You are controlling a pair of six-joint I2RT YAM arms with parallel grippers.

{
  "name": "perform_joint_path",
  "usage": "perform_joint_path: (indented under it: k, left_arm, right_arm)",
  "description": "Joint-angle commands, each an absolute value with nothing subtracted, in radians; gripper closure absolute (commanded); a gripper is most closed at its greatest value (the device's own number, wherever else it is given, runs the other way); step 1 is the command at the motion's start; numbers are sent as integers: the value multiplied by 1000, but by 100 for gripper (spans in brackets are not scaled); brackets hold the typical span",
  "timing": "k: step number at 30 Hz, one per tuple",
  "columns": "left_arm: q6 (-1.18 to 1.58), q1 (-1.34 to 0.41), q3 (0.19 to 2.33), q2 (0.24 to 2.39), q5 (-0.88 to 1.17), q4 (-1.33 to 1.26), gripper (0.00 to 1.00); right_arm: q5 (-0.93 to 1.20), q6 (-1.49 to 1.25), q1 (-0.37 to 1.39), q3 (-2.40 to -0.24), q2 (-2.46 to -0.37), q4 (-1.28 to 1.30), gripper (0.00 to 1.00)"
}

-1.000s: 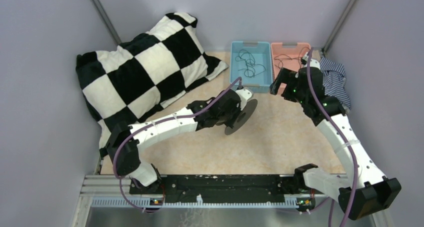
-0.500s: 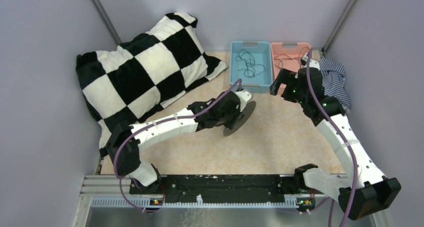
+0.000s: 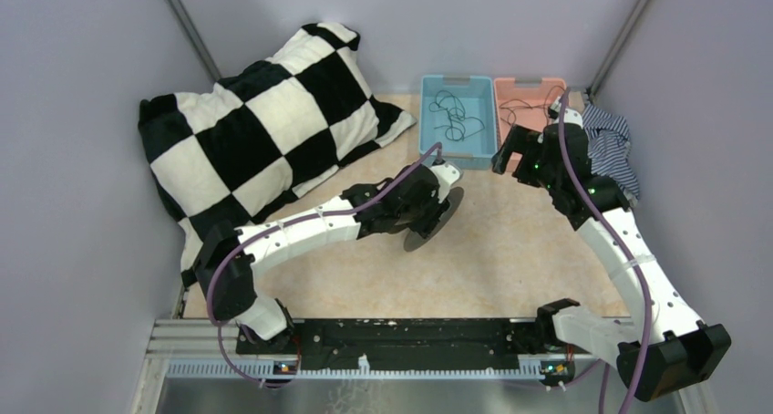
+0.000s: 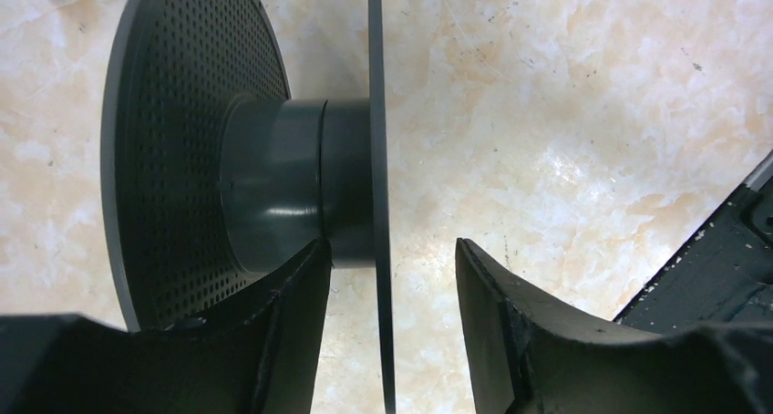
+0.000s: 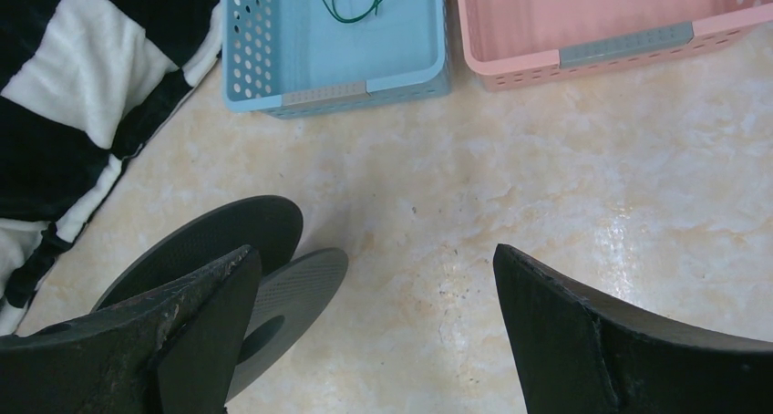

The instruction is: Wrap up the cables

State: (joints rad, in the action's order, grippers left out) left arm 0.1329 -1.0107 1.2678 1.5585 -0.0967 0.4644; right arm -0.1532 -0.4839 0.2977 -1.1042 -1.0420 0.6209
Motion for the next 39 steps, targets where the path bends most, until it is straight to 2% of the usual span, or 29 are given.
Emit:
perform_joint_path:
  k: [1, 5, 7, 15, 21, 24, 28, 31, 32, 34, 39]
  left_arm:
    - [115, -1012, 1323, 1546, -82, 449, 40]
    - [115, -1012, 1328, 1547, -84, 443, 43]
    - [113, -1012, 1330, 1551, -86, 443, 48]
    - [100, -1012, 1335, 1552, -75, 437, 99]
    - [51, -1012, 1325, 1544, -37, 398, 100]
    - [9, -1012, 1312, 1541, -5, 357, 100]
    - [-25, -1012, 1318, 1545, 27, 320, 100]
    - [-16, -1012, 1345, 1574, 9, 340, 100]
    - [-15, -1012, 1354, 1585, 12, 352, 100]
    - [-13, -1012, 1364, 1602, 17, 374, 100]
    - [-14, -1012, 1350, 1604, 17, 384, 100]
  right_arm:
    - [-149, -491, 296, -1102, -1037, 594, 1]
    - [-150, -488, 295, -1106, -1043, 595, 1]
    - [-150, -488, 296, -1106, -1046, 594, 1]
    - [-150, -485, 295, -1104, -1050, 594, 1]
    - [-220, -421, 276, -1185, -1129, 651, 1]
    - [-168, -401, 201, -1232, -1210, 645, 8]
    - [-84, -412, 119, -1309, -1321, 620, 45]
    - [2, -431, 115, -1378, -1401, 621, 65]
    - [52, -440, 115, -1379, -1415, 593, 69]
    - [103, -455, 115, -1375, -1437, 557, 70]
    - [-57, -431, 104, -1459, -1543, 588, 66]
